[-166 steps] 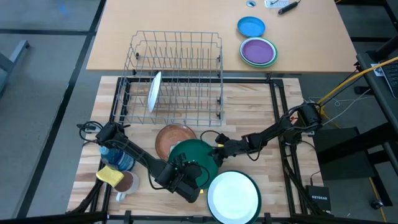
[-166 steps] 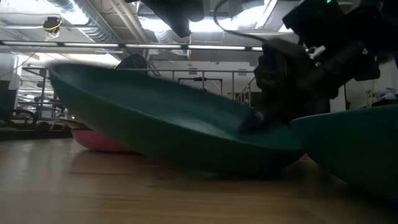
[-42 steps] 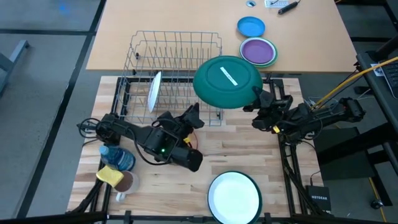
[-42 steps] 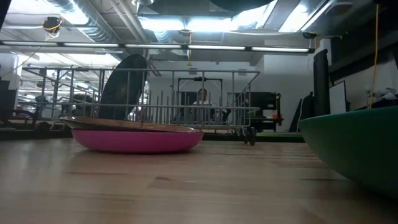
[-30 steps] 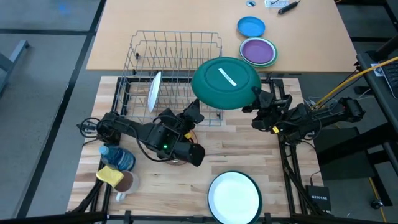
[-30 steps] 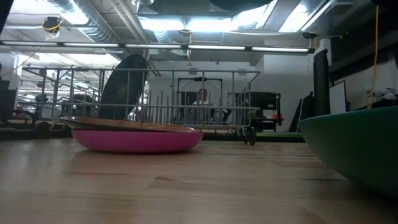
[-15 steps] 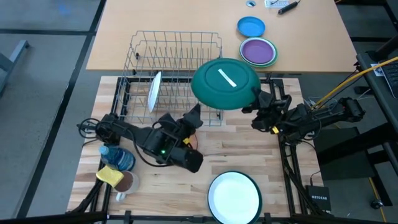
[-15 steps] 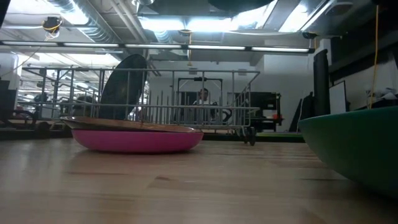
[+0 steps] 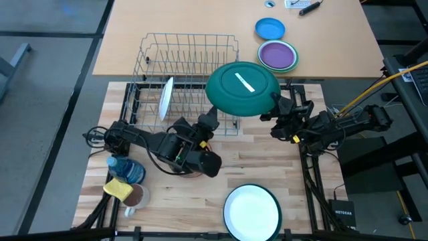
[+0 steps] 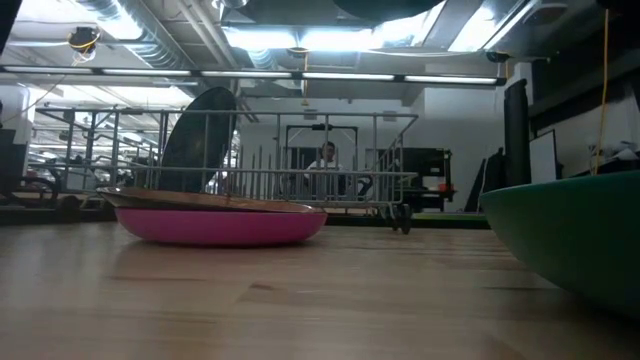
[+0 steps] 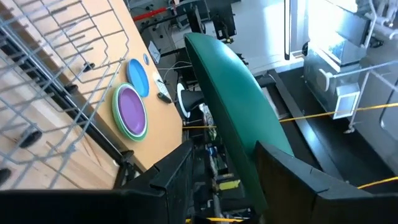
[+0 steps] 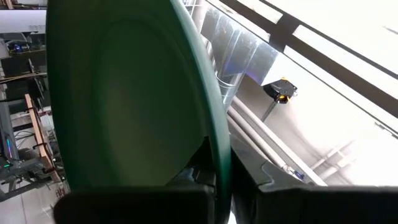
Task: Sort dishes
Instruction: Put the top green plate on the dish rack
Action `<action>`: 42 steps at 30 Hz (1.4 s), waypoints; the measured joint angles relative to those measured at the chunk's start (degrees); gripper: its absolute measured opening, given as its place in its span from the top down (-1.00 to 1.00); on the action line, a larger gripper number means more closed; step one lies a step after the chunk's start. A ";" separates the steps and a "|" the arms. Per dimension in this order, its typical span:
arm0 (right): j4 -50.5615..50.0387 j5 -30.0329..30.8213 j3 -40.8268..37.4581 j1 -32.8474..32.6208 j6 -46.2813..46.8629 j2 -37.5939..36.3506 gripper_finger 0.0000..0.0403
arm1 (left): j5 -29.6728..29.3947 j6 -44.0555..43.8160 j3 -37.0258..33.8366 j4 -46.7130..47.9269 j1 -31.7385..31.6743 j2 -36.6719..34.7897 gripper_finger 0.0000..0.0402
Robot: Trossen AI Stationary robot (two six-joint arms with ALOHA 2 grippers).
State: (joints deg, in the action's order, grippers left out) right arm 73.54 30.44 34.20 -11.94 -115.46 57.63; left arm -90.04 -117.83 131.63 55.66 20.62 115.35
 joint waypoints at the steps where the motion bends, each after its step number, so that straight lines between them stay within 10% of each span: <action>1: -0.02 -0.06 0.00 0.00 0.02 0.00 0.91 | 0.00 0.03 0.00 -0.42 -0.10 0.00 0.19; 42: -6.17 0.07 0.00 -0.02 3.13 0.02 0.91 | 2.84 7.20 0.00 -8.64 -7.21 -0.07 0.19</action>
State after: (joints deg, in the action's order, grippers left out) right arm 67.36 30.51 34.20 -11.97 -112.33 57.65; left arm -87.20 -110.64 131.63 47.03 13.41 115.28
